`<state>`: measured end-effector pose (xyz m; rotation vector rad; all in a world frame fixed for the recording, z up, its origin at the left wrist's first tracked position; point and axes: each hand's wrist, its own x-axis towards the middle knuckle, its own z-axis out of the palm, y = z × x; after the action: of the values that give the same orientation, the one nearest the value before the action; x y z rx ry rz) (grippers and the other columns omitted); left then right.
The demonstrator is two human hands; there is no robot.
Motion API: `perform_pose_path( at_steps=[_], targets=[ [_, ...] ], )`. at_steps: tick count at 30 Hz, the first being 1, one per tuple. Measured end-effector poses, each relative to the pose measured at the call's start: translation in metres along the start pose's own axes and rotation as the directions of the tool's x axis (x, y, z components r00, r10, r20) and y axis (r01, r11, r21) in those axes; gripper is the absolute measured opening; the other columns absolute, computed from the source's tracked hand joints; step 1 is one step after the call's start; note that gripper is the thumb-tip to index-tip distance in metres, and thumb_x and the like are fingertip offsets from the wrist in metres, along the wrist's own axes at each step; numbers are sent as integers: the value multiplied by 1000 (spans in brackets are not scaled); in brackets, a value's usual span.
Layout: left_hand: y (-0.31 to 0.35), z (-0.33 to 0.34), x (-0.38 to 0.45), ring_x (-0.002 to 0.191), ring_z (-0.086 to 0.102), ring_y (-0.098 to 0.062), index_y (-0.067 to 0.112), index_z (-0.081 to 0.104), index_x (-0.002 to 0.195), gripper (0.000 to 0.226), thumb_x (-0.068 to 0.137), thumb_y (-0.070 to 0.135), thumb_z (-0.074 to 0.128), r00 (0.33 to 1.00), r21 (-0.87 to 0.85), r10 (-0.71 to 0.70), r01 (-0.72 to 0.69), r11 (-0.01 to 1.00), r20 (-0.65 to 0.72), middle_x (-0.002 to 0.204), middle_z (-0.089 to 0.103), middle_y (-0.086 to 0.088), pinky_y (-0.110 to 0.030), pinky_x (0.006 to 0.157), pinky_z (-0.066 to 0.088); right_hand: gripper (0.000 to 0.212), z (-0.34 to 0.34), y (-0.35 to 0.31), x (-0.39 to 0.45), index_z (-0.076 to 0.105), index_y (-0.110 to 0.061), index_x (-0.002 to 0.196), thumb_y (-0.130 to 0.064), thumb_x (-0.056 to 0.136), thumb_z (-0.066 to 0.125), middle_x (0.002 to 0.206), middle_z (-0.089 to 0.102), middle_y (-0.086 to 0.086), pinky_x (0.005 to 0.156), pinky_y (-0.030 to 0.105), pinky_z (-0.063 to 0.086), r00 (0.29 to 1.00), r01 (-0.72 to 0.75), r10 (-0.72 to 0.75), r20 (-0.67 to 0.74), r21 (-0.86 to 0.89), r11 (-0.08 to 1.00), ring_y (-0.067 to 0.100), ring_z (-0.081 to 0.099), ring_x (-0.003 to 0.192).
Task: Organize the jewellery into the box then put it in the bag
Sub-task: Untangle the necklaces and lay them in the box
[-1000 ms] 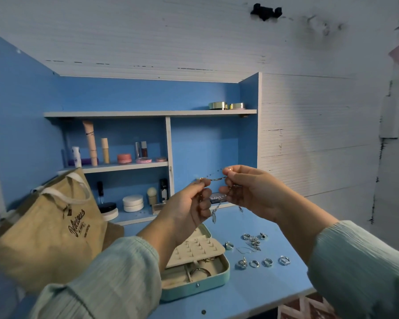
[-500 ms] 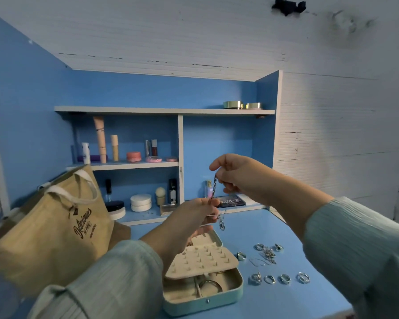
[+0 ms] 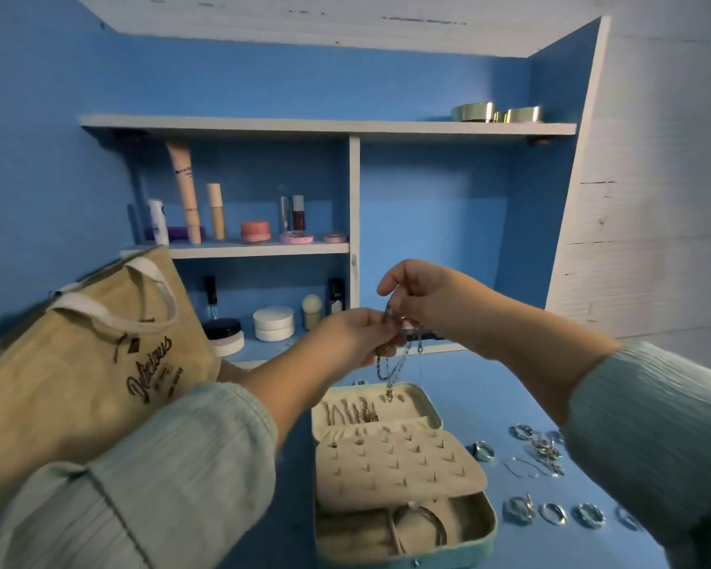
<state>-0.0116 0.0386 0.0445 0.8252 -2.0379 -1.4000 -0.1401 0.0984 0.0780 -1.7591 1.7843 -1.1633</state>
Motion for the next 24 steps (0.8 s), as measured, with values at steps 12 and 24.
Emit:
perform_pose_path(
  at_steps=[12, 24],
  targets=[
    [-50, 0, 28, 63, 60, -5, 13, 63, 83, 13, 91, 22, 58, 1000, -47, -31, 31, 998, 2, 67, 63, 5, -19, 68, 53, 23, 6, 61, 8, 56, -28, 87, -5, 89, 58, 74, 55, -7, 63, 13, 45, 989, -79, 82, 120, -31, 996, 2, 52, 61],
    [-100, 8, 60, 64, 60, -6, 18, 68, 87, 5, 89, 20, 63, 968, 32, -238, 241, 970, -76, 73, 66, 3, -17, 57, 48, 11, 41, 114, 29, 73, -9, 78, 1, 77, 68, 62, 65, 4, 62, 19, 55, 901, -431, 431, 53, -11, 902, 11, 56, 53]
  ],
)
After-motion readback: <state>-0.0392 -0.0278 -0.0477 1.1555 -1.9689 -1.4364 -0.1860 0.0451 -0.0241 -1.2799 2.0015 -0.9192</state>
